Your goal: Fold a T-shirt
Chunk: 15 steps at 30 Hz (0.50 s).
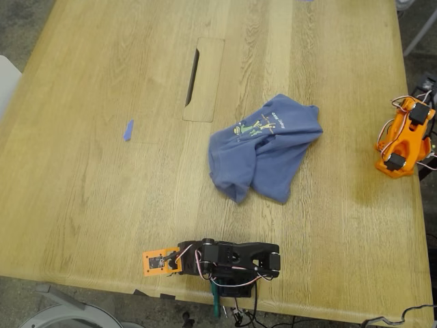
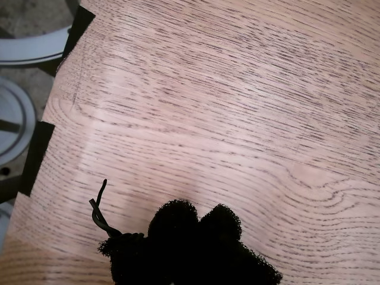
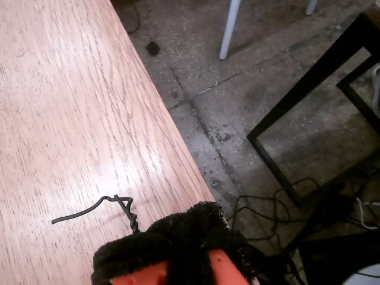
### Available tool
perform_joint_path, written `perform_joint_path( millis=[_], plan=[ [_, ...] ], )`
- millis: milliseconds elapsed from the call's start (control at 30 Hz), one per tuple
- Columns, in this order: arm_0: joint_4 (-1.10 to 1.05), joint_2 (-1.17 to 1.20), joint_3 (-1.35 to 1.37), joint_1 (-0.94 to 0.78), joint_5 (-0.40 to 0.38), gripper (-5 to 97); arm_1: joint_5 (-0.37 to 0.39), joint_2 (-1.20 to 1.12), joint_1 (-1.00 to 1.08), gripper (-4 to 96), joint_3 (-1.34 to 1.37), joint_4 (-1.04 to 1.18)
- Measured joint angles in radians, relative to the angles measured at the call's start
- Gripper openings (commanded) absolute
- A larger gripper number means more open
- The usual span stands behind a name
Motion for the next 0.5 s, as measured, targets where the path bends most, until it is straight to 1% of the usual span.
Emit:
perform_joint_path(
  millis=[100, 267, 400, 500],
  plan=[
    [0.052, 0.000, 0.000, -0.005, -0.006, 0, 0.034, 0.000, 0.002, 0.0, 0.000, 0.071],
    [0.112, 0.000, 0.000, -0.005, -0.089, 0, 0.074, 0.002, -0.017, 0.0, 0.002, 0.130],
    [0.115, 0.000, -0.002, -0.005, -0.138, 0, 0.080, 0.002, -0.026, 0.0, 0.002, 0.127],
    [0.115, 0.000, -0.002, -0.005, -0.147, 0, 0.080, 0.002, -0.026, 0.0, 0.002, 0.091]
  ],
)
